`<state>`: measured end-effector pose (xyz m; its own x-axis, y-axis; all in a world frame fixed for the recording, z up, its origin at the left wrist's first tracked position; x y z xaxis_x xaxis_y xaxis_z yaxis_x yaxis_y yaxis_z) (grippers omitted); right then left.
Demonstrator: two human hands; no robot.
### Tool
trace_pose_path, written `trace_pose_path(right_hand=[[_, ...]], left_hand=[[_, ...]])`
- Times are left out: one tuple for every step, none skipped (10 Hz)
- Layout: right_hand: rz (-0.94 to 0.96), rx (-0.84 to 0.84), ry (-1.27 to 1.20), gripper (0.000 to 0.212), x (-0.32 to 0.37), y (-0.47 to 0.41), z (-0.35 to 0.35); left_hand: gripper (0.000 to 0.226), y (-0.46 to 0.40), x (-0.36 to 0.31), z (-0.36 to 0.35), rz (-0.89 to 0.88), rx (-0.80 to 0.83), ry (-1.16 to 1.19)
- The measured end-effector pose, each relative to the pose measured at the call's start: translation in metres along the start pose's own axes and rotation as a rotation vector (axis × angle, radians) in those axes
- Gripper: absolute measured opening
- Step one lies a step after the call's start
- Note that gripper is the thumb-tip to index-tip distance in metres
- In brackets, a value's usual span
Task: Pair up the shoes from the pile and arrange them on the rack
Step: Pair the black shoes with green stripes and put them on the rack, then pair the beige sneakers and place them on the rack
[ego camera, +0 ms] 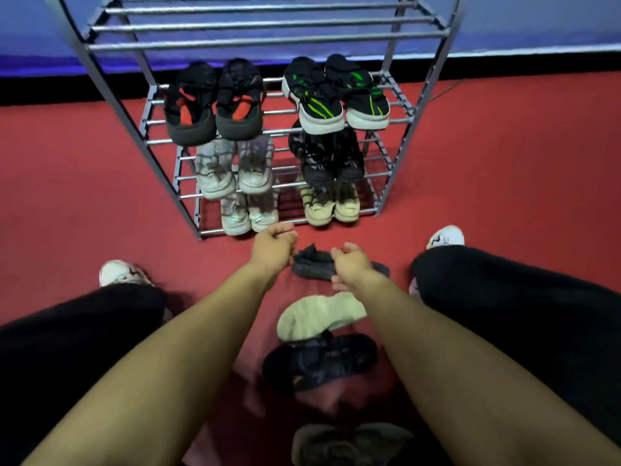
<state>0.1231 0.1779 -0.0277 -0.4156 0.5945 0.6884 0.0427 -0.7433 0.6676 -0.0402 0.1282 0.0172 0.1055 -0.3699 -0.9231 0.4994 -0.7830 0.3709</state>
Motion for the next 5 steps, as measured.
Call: trace_pose_path(right_hand=[[-0.066,0.000,0.099,0.048,-0.062,0.002,-0.009],[-0.128,0.002,0.119,0.054,-0.101,0.002,-0.004],[-0.199,0.004,0.145,0.056,-0.120,-0.008,0.007],[-0.204,-0.053,0.153,0.058,-0.122,-0.022,0.017],[-0.227,-0.094,0.174,0.057,-0.121,-0.040,0.025]], left_hand=[[0.018,0.019,0.052,0.004,0.065,0.027,-0.081],[0.021,0.031,0.096,0.001,0.147,0.086,-0.145],[0.021,0.030,0.123,0.000,0.168,0.156,-0.285],[0.018,0.024,0.148,0.004,0.184,0.203,-0.483],[0.016,0.014,0.171,0.003,0.303,0.172,-0.429]])
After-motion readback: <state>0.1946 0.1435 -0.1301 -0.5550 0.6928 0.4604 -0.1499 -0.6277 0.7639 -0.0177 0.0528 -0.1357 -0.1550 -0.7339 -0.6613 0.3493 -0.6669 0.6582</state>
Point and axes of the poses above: each hand's wrist, its own y-axis away from the middle knuckle, its own z-axis out of the back of the hand, x = y × z, the point moved 6 cm from there along -y, towards the middle knuckle, and after that the axes turned 3 degrees about -z, right-handed, at the moved point
